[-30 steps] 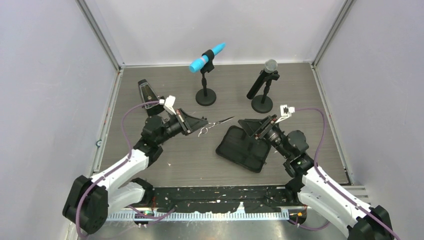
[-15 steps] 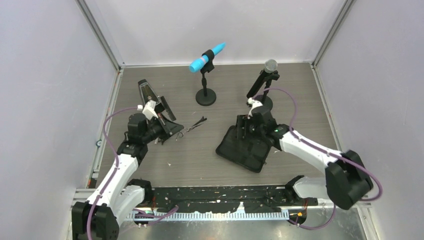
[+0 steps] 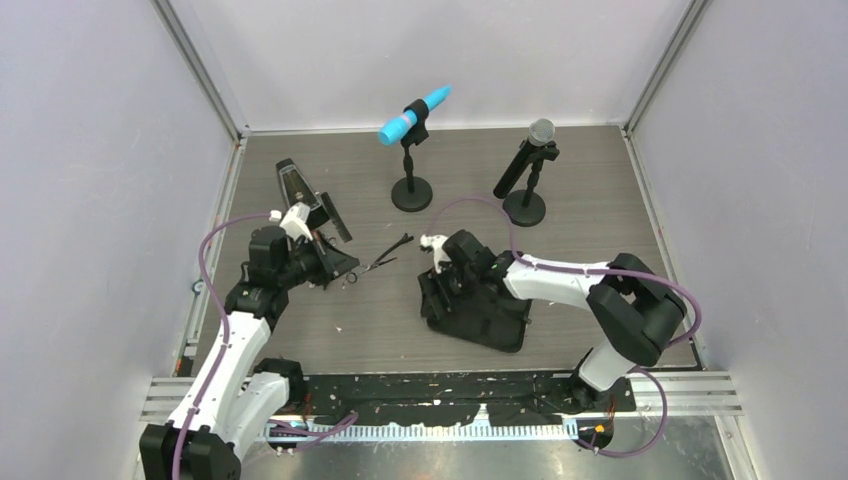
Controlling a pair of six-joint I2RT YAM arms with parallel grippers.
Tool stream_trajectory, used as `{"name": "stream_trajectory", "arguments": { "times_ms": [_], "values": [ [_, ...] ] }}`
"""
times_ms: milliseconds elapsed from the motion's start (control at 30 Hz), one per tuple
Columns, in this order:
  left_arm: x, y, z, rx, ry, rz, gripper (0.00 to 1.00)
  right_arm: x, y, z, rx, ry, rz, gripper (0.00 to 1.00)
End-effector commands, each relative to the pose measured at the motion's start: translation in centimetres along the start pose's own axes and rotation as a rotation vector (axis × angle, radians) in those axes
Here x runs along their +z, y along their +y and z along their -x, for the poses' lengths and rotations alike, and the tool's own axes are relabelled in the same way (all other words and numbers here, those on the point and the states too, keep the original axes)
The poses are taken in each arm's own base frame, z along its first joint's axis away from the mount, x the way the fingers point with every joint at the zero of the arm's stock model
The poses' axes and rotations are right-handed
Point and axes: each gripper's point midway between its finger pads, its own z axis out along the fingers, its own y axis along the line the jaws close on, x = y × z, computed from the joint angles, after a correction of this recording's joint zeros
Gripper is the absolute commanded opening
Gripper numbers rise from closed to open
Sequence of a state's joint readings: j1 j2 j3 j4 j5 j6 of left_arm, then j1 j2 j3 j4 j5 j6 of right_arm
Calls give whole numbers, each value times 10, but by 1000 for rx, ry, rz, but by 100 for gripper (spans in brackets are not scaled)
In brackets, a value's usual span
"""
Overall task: Sort the hair-cutting tools
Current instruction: Adjust the hairdressing tool bag at the center of the board, then place the scissors in the hairdressing tool bag.
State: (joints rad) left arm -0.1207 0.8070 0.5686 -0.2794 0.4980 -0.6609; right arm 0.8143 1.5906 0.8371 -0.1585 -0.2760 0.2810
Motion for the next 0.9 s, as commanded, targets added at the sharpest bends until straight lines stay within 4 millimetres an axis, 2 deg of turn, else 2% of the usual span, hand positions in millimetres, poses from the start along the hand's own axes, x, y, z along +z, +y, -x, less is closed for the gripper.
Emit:
{"name": "stream_trajectory", "arguments": {
  "times_ms": [0, 100, 233, 333, 433, 533, 567, 600, 633, 667, 700, 733, 867],
  "values": [
    [-6, -10, 10, 35, -21, -23, 0, 0, 51, -16, -200, 58, 201, 67],
    [-5, -11, 9, 28, -16, -36, 0, -3, 74, -37, -287, 117, 285, 66],
    [-7, -16, 7, 33, -8, -61, 0, -12, 96, -48, -348, 131, 361, 65],
    [-8, -19, 6, 39, -3, -76, 0, -27, 109, -40, -390, 93, 394, 65],
    [-10, -19, 4, 45, -4, -78, 0, -39, 108, -24, -411, 31, 346, 65],
    [-12, -18, 3, 52, -1, -72, 0, -59, 93, 2, -367, -77, 230, 66],
    [-12, -18, 3, 54, -1, -70, 0, -62, 87, 5, -349, -92, 206, 66],
    [-12, -18, 2, 54, 1, -70, 0, -73, 77, 15, -308, -138, 156, 66],
    [-12, -19, 2, 55, 2, -73, 0, -76, 69, 17, -283, -153, 125, 66],
    [-12, -20, 2, 56, 4, -77, 0, -88, 54, 28, -237, -207, 63, 67],
    [-12, -21, 3, 56, 7, -82, 0, -91, 43, 27, -209, -217, 29, 68],
    [-11, -22, 3, 57, 11, -89, 0, -103, 25, 35, -157, -264, -32, 68],
    [-8, -27, 1, 49, 34, -120, 0, -124, -46, 32, 37, -317, -237, 71]
  ]
}}
